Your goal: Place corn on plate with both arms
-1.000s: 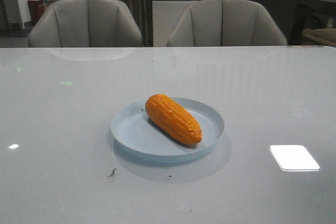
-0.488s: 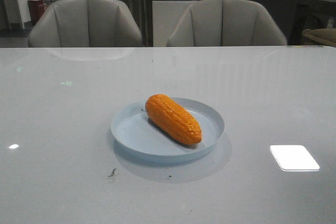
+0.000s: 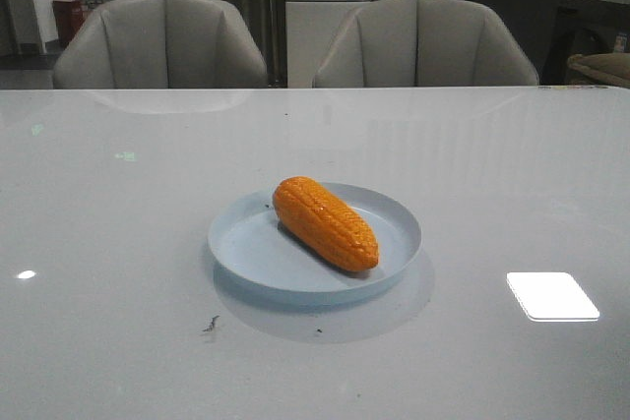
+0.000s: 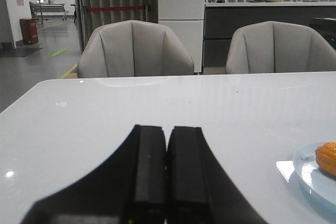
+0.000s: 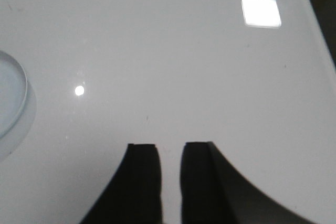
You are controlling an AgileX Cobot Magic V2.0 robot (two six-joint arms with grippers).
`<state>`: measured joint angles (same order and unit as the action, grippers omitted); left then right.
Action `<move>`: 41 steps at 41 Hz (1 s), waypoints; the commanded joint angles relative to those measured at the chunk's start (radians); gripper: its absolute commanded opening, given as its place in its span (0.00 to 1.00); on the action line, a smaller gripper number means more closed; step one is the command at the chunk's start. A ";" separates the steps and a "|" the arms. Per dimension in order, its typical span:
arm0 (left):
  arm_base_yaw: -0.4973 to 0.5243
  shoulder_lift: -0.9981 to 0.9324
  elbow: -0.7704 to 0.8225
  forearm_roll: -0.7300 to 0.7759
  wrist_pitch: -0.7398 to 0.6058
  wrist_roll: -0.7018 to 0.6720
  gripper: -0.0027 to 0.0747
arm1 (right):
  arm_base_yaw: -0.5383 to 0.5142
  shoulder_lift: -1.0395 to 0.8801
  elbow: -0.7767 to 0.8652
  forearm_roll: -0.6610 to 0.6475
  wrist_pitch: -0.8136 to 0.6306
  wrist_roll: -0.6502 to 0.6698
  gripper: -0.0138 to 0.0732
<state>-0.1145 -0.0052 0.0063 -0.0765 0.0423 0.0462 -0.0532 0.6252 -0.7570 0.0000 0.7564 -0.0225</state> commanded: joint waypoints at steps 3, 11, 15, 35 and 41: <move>0.001 0.002 0.003 -0.006 -0.087 -0.011 0.15 | 0.035 -0.171 0.171 0.000 -0.368 -0.006 0.20; 0.001 0.002 0.003 -0.006 -0.087 -0.011 0.15 | 0.065 -0.412 0.482 0.000 -0.723 -0.006 0.20; 0.001 0.002 0.003 -0.006 -0.087 -0.011 0.15 | 0.065 -0.515 0.603 0.000 -0.735 -0.006 0.20; 0.001 0.005 0.003 -0.006 -0.087 -0.011 0.15 | 0.085 -0.658 0.770 0.031 -0.662 0.001 0.20; 0.001 0.005 0.003 -0.006 -0.087 -0.011 0.15 | 0.085 -0.658 0.770 0.031 -0.662 0.001 0.20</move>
<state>-0.1145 -0.0052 0.0063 -0.0765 0.0443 0.0462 0.0285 -0.0095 0.0290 0.0253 0.1699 -0.0205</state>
